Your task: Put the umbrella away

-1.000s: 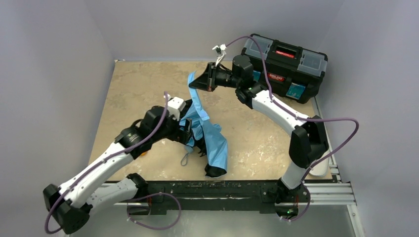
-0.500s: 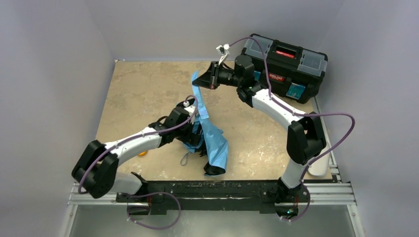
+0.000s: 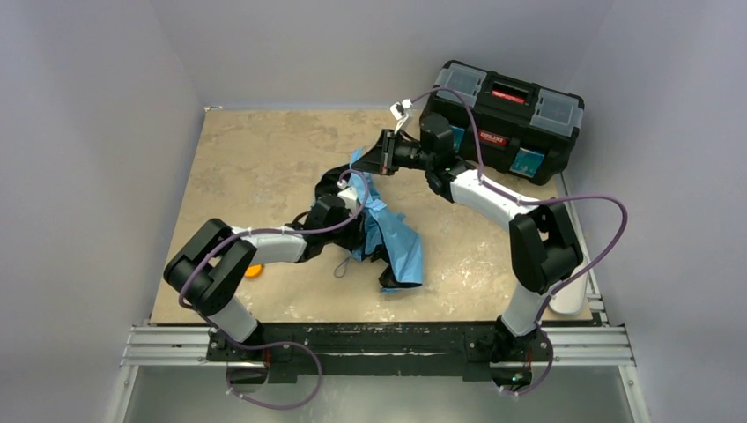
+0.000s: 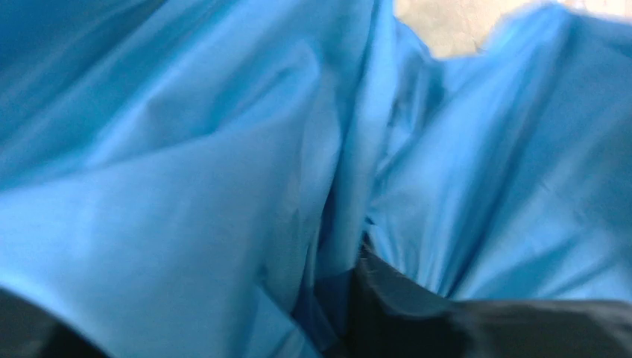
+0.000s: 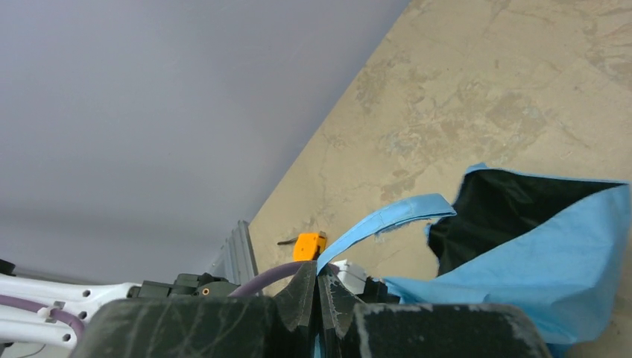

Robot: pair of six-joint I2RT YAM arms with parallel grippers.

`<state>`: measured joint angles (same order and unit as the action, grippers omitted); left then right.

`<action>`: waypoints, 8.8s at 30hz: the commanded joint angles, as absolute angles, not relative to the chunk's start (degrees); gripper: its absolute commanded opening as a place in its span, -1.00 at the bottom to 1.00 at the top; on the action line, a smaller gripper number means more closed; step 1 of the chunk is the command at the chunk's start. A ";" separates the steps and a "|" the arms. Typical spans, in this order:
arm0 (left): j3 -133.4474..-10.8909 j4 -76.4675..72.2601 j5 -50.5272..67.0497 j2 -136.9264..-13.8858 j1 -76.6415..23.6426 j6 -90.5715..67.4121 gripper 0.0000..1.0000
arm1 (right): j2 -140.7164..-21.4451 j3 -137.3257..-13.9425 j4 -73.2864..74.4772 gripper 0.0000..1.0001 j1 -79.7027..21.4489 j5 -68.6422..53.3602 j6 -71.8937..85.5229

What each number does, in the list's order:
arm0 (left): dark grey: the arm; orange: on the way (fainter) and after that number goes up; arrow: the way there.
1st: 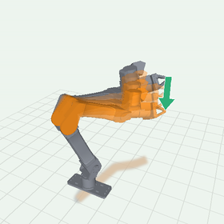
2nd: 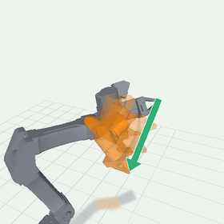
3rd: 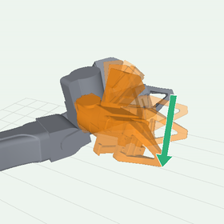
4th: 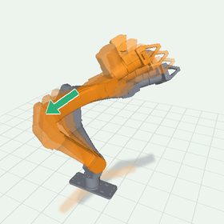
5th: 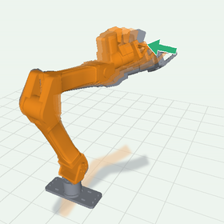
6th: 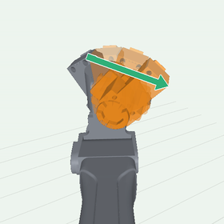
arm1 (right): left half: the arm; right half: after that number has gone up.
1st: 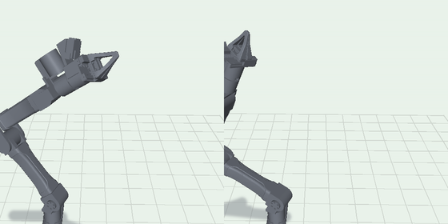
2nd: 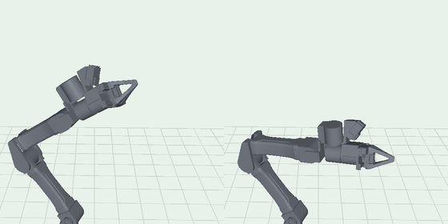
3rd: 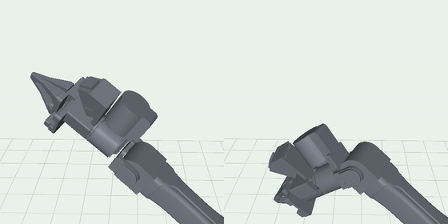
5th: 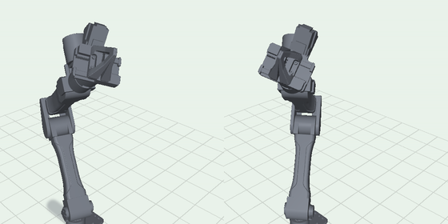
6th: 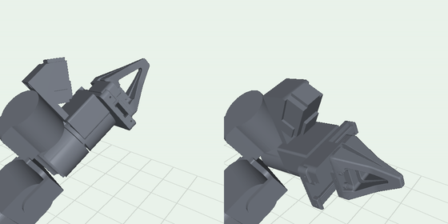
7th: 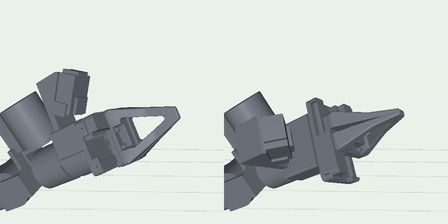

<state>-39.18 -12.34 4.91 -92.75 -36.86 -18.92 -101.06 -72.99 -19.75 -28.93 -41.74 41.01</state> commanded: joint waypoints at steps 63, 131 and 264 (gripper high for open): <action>-45.47 4.09 -44.72 -99.88 -75.06 -12.74 -0.14 | -126.01 -84.93 1.98 -1.00 -36.07 -30.19 28.94; -50.81 10.79 -52.71 -78.29 -58.19 3.18 -1.00 | -122.93 -105.99 6.16 -1.00 -35.37 -34.81 33.74; -62.41 25.87 -52.55 -86.72 -61.22 11.82 -1.00 | -101.86 -93.53 -24.98 -1.00 -31.50 -42.41 52.06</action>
<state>-62.92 30.44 -46.94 -85.80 -59.16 -2.20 -100.22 -89.62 -19.49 -30.41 -37.76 48.71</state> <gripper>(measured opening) 0.076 0.001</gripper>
